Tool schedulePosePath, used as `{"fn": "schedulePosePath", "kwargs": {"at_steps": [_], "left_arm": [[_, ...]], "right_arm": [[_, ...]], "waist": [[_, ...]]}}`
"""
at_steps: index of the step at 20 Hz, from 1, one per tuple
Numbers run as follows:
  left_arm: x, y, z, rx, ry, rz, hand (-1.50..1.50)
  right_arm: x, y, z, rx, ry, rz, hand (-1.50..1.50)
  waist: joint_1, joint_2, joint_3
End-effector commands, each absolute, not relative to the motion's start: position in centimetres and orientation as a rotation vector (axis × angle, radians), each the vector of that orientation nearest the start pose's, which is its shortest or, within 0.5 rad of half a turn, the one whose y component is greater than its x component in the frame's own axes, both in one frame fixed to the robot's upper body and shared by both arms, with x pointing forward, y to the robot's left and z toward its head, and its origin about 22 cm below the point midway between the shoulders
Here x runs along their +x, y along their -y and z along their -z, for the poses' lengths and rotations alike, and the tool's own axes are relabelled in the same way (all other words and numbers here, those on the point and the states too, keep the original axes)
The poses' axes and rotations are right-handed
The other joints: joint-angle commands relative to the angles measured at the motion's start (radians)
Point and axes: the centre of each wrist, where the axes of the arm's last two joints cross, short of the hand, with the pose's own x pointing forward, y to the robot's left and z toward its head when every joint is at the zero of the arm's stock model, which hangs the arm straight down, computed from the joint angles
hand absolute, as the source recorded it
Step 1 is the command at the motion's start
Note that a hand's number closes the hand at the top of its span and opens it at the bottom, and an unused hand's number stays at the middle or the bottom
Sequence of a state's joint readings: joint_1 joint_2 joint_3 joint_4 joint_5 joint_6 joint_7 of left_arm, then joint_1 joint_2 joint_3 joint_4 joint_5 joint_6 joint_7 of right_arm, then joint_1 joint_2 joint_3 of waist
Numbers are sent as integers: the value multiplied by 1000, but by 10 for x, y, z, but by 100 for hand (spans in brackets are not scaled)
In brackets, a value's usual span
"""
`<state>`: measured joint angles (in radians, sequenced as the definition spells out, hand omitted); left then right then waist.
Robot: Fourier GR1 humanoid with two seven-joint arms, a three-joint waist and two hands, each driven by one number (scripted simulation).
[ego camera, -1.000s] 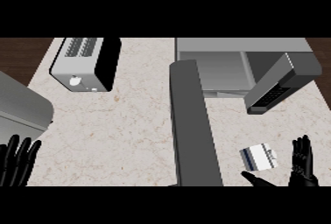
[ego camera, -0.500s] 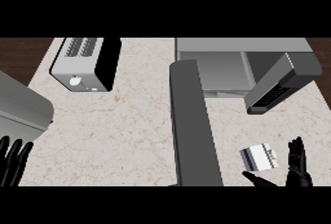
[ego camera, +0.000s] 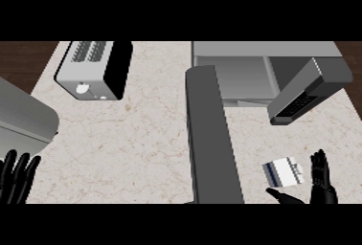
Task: Pick up the milk, place it into the microwave and close the microwave
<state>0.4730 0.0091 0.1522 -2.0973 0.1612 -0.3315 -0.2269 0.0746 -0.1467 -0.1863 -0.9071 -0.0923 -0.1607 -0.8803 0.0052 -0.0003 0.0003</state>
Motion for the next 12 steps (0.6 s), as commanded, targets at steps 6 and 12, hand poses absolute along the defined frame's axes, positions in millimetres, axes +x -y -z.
{"fn": "schedulePosePath", "kwargs": {"at_steps": [6,12], "left_arm": [[130,-281,-59,-49,1918,2,-150],[120,-301,-56,-42,1916,22,-150]], "right_arm": [[149,333,174,-355,1659,135,-150],[167,328,172,-404,1723,163,-150]], "waist": [[-1,1,0],[0,0,0]]}}
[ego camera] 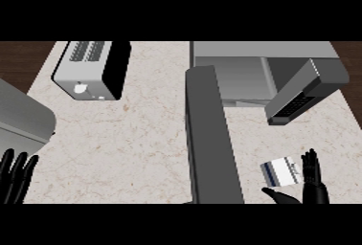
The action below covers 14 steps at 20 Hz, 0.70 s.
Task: Pick up the milk, place it into the microwave and close the microwave
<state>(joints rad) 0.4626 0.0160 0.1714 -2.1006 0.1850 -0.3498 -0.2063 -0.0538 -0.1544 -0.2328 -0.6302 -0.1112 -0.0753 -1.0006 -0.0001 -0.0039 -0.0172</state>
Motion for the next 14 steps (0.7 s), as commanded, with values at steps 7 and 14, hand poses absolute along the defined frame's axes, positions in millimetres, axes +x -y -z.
{"fn": "schedulePosePath", "kwargs": {"at_steps": [7,14], "left_arm": [[116,-295,-44,-37,1907,3,-150],[127,-304,-43,-45,1924,-4,-150]], "right_arm": [[150,323,186,-269,1792,309,150],[176,335,174,-205,1885,390,150]], "waist": [[8,4,19],[8,6,19]]}}
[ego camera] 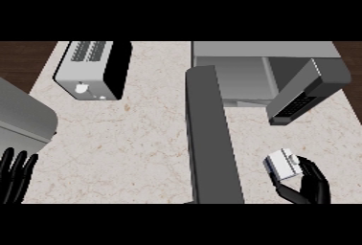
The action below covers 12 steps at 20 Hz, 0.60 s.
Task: Pick up the milk, place it into the microwave and close the microwave
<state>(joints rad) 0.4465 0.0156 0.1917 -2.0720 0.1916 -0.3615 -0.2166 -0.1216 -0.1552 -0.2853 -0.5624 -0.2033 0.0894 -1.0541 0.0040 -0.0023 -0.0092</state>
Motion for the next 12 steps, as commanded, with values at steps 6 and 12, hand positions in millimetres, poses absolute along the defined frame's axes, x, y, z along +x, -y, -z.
{"fn": "schedulePosePath", "kwargs": {"at_steps": [6,12], "left_arm": [[115,-295,-50,-50,1918,32,-150],[117,-311,-44,-43,1907,3,-150]], "right_arm": [[247,316,140,46,1840,245,150],[272,302,129,272,1826,147,150]], "waist": [[19,3,11],[13,4,10]]}}
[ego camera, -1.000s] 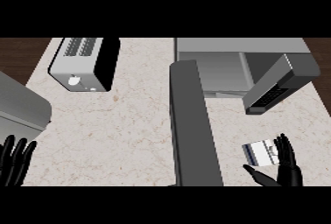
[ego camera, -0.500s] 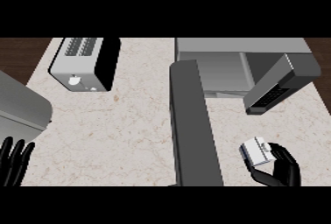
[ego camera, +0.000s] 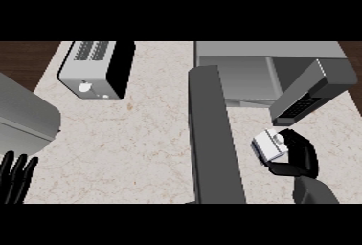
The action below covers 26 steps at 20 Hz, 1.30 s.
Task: Pick up the milk, place it into the microwave and close the microwave
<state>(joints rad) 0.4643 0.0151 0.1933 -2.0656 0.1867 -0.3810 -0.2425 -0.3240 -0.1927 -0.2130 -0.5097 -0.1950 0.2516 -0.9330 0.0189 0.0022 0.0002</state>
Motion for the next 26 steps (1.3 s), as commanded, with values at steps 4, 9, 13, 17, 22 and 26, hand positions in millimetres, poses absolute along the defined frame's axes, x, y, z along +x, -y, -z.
{"fn": "schedulePosePath", "kwargs": {"at_steps": [4,9,13,17,22,26], "left_arm": [[108,-321,-42,-3,1911,-17,-150],[110,-310,-50,-7,1909,-18,-150],[97,-311,-46,-15,1899,-26,-150],[107,-319,-58,-40,1907,-7,-150],[106,-323,-45,-34,1915,-19,-150],[109,-319,-38,-38,1904,-34,-150]], "right_arm": [[278,294,121,321,1853,43,150],[256,261,107,328,1834,-30,150],[232,247,76,311,1860,-23,150],[233,228,37,321,1830,26,150],[210,217,13,288,1808,55,150],[239,197,-2,279,1832,46,150]], "waist": [[-9,-3,0],[-28,-8,-2],[-30,-9,-2],[-25,-6,-1],[-19,-4,-1],[-15,-3,0]]}}
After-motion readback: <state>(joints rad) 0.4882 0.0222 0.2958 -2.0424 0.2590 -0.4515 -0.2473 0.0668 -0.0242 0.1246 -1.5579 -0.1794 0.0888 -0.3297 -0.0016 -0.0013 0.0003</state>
